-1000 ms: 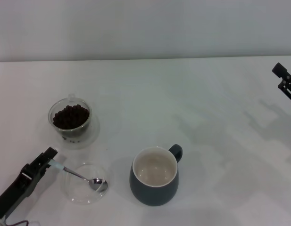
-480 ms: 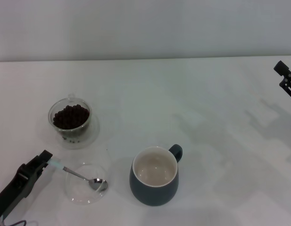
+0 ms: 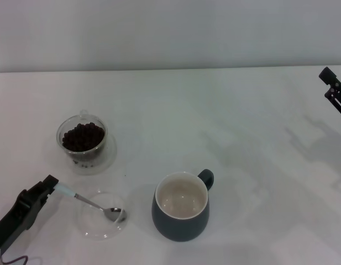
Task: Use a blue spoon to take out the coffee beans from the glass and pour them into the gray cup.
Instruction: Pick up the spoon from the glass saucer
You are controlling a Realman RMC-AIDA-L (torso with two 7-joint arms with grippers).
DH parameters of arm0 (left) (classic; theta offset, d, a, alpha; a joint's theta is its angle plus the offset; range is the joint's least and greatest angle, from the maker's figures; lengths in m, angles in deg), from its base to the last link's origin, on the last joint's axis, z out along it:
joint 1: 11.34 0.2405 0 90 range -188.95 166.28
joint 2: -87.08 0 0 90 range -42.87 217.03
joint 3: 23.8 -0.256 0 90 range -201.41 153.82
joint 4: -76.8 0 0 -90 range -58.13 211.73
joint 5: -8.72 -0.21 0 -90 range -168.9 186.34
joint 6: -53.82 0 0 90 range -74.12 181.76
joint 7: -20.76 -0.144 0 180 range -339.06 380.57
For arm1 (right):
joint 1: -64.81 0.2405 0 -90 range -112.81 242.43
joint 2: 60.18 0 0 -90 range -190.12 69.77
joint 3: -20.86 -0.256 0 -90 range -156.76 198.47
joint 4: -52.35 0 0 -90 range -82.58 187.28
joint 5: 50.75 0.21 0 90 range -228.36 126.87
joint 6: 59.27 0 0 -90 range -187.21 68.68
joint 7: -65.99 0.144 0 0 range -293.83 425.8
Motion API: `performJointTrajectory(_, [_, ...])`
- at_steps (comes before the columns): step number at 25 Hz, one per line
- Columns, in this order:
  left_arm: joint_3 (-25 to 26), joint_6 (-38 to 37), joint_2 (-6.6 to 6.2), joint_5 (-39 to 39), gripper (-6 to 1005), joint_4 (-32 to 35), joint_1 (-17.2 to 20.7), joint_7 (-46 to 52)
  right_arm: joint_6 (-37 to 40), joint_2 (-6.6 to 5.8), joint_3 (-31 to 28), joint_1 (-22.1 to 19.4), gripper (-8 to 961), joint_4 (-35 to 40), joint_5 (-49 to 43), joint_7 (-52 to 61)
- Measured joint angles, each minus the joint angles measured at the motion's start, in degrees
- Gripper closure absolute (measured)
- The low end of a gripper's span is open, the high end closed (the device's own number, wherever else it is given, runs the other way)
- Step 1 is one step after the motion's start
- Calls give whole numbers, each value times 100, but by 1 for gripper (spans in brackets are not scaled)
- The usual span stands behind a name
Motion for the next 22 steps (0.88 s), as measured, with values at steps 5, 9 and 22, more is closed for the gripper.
performJointTrajectory(5, [15, -82, 0, 11, 835, 46, 30, 4, -2, 6, 0, 5, 346, 2, 7, -16])
performJointTrajectory(9, [17, -99, 0, 13, 865, 123, 88, 34, -8, 7, 0, 13, 346, 2, 10, -16])
performJointTrajectory(22, [64, -657, -23, 88, 872, 719, 478, 225, -19, -6, -32, 19, 347, 2, 11, -61])
